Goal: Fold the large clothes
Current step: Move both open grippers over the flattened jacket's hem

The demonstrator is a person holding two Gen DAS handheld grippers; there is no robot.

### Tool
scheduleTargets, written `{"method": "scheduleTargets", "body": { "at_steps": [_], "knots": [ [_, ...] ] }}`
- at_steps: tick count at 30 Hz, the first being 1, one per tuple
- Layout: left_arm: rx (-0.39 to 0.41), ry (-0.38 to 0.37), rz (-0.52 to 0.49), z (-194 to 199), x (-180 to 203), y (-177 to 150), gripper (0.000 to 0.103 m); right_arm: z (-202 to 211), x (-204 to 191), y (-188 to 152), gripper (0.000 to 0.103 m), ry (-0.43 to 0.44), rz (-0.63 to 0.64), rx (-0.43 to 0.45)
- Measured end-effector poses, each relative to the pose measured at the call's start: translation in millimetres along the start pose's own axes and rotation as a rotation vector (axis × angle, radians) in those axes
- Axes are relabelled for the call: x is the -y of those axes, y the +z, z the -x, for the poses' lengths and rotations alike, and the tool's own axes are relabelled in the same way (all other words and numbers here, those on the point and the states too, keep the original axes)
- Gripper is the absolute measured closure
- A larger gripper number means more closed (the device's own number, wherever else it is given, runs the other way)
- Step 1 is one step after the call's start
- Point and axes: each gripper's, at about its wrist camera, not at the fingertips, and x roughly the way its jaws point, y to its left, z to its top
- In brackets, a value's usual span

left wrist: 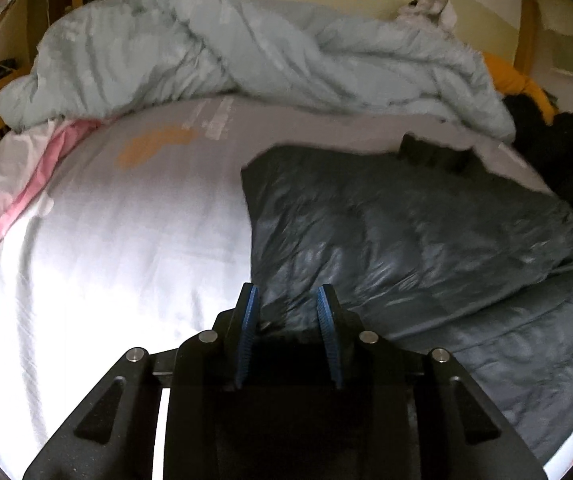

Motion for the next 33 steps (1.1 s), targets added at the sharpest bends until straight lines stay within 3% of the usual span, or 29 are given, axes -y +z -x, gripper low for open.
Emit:
{"method": "scheduleTargets", "body": {
  "at_steps": [8,10,11,13,17,19,21,23,27,30,33],
  "knots": [
    [0.211,-0.027,-0.056,81.9,24.8,-9.3,0.068,85.2,4.9,-57.5,0.037,0.082,-0.002,0.211],
    [0.279,-0.014,-0.059,103.4,32.3,-13.5,0.068,102.8,3.1,-66.1,0.036,0.052,0.005,0.251],
    [0.311,-0.012,-0.055,113.8,36.5,-15.2,0.068,114.3,3.6,-72.5,0.035,0.035,-0.002,0.291],
    [0.356,-0.034,-0.049,129.9,44.1,-18.1,0.063,127.6,6.1,-80.7,0.022,0.046,-0.021,0.335],
    [0.409,-0.061,-0.093,151.5,64.1,-35.4,0.054,145.3,8.6,-102.3,0.02,0.079,-0.057,0.361],
    [0.418,-0.057,-0.124,156.8,75.8,-47.9,0.044,148.9,9.9,-118.2,0.017,0.09,-0.086,0.366],
    [0.421,-0.049,-0.124,159.9,84.9,-60.6,0.023,148.5,7.5,-132.6,0.017,0.057,-0.1,0.366],
    [0.407,-0.056,-0.114,161.7,91.5,-71.3,0.008,147.4,4.6,-143.1,0.017,0.055,-0.106,0.342],
    [0.394,-0.058,-0.134,163.0,101.4,-83.8,0.001,153.5,-2.1,-150.0,0.016,0.076,-0.066,0.355],
    [0.372,-0.068,-0.126,159.9,102.8,-91.5,0.001,159.2,-7.3,-154.7,0.014,0.024,-0.047,0.389],
    [0.334,-0.068,-0.129,154.0,105.1,-99.8,0.001,160.8,-7.8,-157.1,0.01,0.044,-0.052,0.389]
  ]
}}
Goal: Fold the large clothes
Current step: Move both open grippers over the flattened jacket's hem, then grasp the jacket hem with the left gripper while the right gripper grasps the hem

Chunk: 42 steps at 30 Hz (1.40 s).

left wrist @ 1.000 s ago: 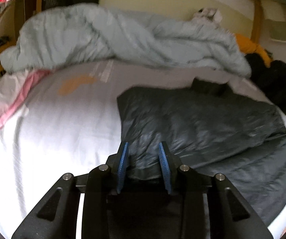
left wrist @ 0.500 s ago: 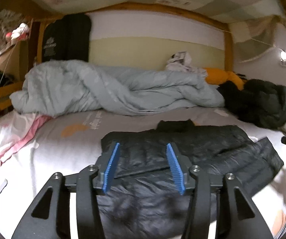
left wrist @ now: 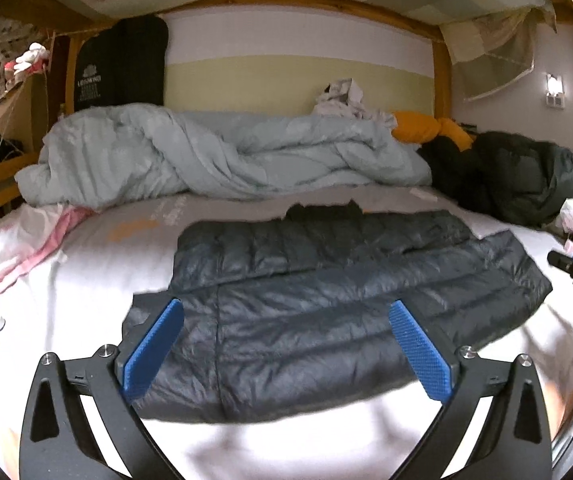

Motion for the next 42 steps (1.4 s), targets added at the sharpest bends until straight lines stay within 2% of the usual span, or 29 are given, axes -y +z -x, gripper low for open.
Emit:
{"method": "scheduleTargets", "body": {
  "at_steps": [4,7,10,12,14,17,22,23,24,26,29,31,32,33,34,35,36,37,38,39,42],
  "knots": [
    [-0.116,0.022,-0.07,-15.6,10.4,-20.9,0.001,0.0,-2.3,-1.7,0.009,0.036,0.017,-0.014],
    [-0.199,0.003,-0.088,-28.0,14.4,-37.5,0.001,-4.9,-5.7,-8.6,0.009,0.04,0.046,-0.037],
    [-0.246,-0.023,-0.125,-32.7,19.6,-44.2,0.001,-13.6,-10.1,-17.5,0.009,0.081,0.093,-0.095],
    [-0.27,-0.025,-0.164,-34.4,25.2,-48.5,0.001,-20.4,-20.2,-26.4,0.009,0.137,0.175,-0.164],
    [-0.327,-0.019,-0.189,-42.4,29.4,-54.8,0.001,-25.1,-35.1,-37.5,0.009,0.131,0.284,-0.202],
    [-0.322,0.041,-0.191,-48.4,26.6,-60.1,0.001,-28.4,-55.5,-50.7,0.009,0.075,0.42,-0.184],
    [-0.259,0.143,-0.283,-52.8,26.7,-61.8,0.001,-41.8,-71.1,-54.6,0.009,0.033,0.516,-0.181],
    [-0.26,0.159,-0.294,-55.4,26.0,-63.4,0.001,-46.6,-75.3,-57.3,0.009,0.003,0.578,-0.185],
    [-0.269,0.174,-0.302,-59.4,24.5,-65.4,0.001,-52.9,-80.7,-62.5,0.009,-0.063,0.673,-0.177],
    [-0.309,0.19,-0.302,-70.5,19.8,-71.1,0.0,-64.0,-85.2,-70.5,0.009,-0.155,0.773,-0.162],
    [-0.316,0.17,-0.232,-76.1,8.9,-69.0,0.001,-76.3,-82.4,-68.4,0.009,-0.129,0.73,-0.188],
    [-0.307,0.185,-0.202,-79.6,2.0,-66.1,0.005,-82.3,-78.0,-62.5,0.009,-0.107,0.667,-0.195],
    [-0.308,0.193,-0.193,-84.1,-0.5,-65.2,0.012,-86.0,-76.2,-60.9,0.009,-0.101,0.64,-0.196],
    [-0.312,0.195,-0.181,-86.4,-3.4,-64.9,0.022,-89.3,-73.8,-60.6,0.012,-0.096,0.607,-0.194],
    [-0.312,0.188,-0.166,-87.0,-6.0,-64.0,0.026,-89.4,-70.8,-61.5,0.03,-0.089,0.583,-0.193],
    [-0.306,0.182,-0.155,-85.8,-8.5,-63.0,0.035,-92.2,-68.5,-61.8,0.058,-0.081,0.561,-0.203],
    [-0.301,0.191,-0.152,-85.1,-10.2,-62.0,0.049,-95.0,-66.9,-63.0,0.071,-0.105,0.543,-0.214],
    [-0.3,0.214,-0.156,-84.0,-11.8,-61.9,0.056,-94.9,-65.9,-63.5,0.082,-0.123,0.535,-0.216],
    [-0.297,0.237,-0.161,-82.5,-13.4,-61.7,0.067,-93.2,-64.2,-62.8,0.086,-0.117,0.526,-0.209],
    [-0.292,0.241,-0.158,-80.2,-15.2,-61.1,0.073,-91.2,-63.4,-61.4,0.087,-0.112,0.518,-0.203],
    [-0.281,0.233,-0.137,-71.0,-19.8,-57.3,0.081,-80.0,-61.6,-58.1,0.088,-0.097,0.502,-0.183]
  ]
}}
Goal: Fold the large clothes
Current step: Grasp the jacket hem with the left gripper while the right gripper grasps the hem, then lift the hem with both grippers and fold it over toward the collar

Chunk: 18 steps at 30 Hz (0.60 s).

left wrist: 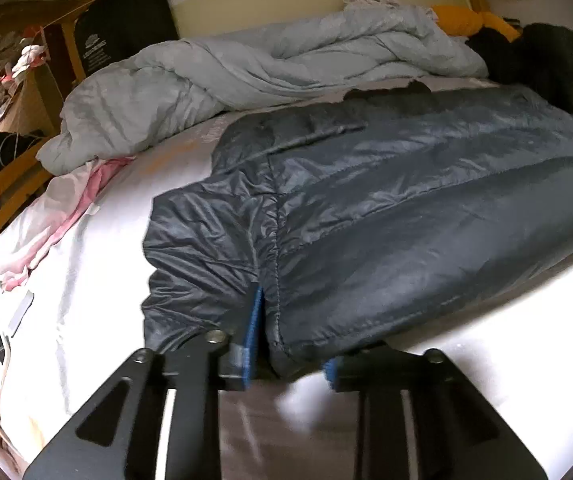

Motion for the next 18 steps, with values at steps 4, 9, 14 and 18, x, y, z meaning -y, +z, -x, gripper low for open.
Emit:
{"method": "scheduleTargets", "body": {
  "at_steps": [4,9,14,18],
  "knots": [
    [0.02,-0.031,0.036,18.7,-8.9,3.1,0.083,22.5,2.7,-6.6,0.088,0.019,0.006,0.025],
    [0.088,-0.119,0.079,42.9,-19.8,5.9,0.084,52.6,9.7,-17.2,0.088,0.009,0.011,0.041],
    [0.117,-0.178,0.119,66.0,-25.1,2.5,0.084,71.5,20.1,-28.8,0.088,0.031,-0.061,0.034],
    [0.122,-0.213,0.159,83.6,-28.9,-5.0,0.084,86.9,28.0,-36.2,0.088,0.047,-0.104,0.049]
  ]
}}
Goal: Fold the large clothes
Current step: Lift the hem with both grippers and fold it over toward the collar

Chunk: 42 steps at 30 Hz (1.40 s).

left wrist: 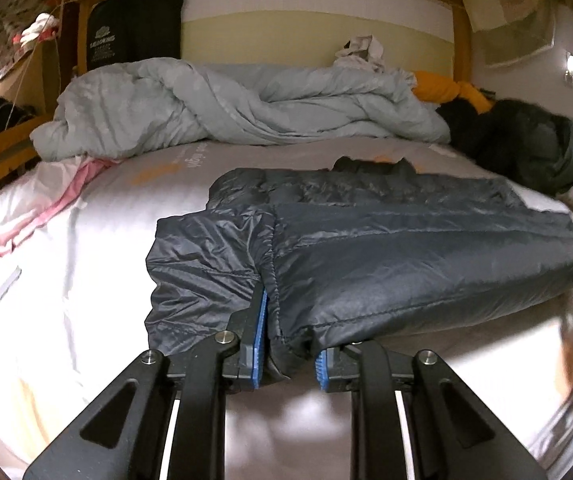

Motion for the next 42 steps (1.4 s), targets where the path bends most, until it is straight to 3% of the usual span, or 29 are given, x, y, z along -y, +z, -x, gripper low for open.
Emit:
{"method": "scheduleTargets", "body": {
  "at_steps": [6,11,16,23,25,31,36,39,42],
  "knots": [
    [0.008,-0.024,0.045,17.3,-3.1,-6.2,0.084,26.0,5.6,-7.3,0.087,0.002,-0.032,0.015],
    [0.005,-0.026,0.047,11.9,-3.5,-6.7,0.082,20.6,0.8,-11.4,0.087,-0.02,-0.028,-0.003],
    [0.031,-0.003,0.026,8.9,3.4,-6.8,0.082,16.6,17.8,-8.9,0.083,0.043,-0.166,-0.006],
    [0.028,0.035,0.012,3.5,9.9,9.4,0.082,17.8,14.5,-4.9,0.079,0.011,-0.105,0.019],
    [0.028,0.05,0.003,2.7,11.4,15.4,0.079,18.4,15.7,1.4,0.077,0.008,-0.083,0.024],
    [-0.005,0.084,-0.041,-11.5,12.5,38.2,0.07,12.7,33.8,28.3,0.054,0.018,-0.069,0.04],
    [-0.032,0.094,-0.037,-32.0,10.8,71.2,0.053,-12.3,38.7,64.6,0.047,0.003,-0.024,0.038],
    [-0.052,0.076,-0.003,-53.6,8.7,93.5,0.053,-38.8,39.5,92.1,0.044,-0.011,0.009,0.047],
    [-0.041,0.094,-0.059,-79.0,13.7,111.3,0.051,-75.0,44.4,116.7,0.042,0.02,-0.006,0.03]
  ]
}}
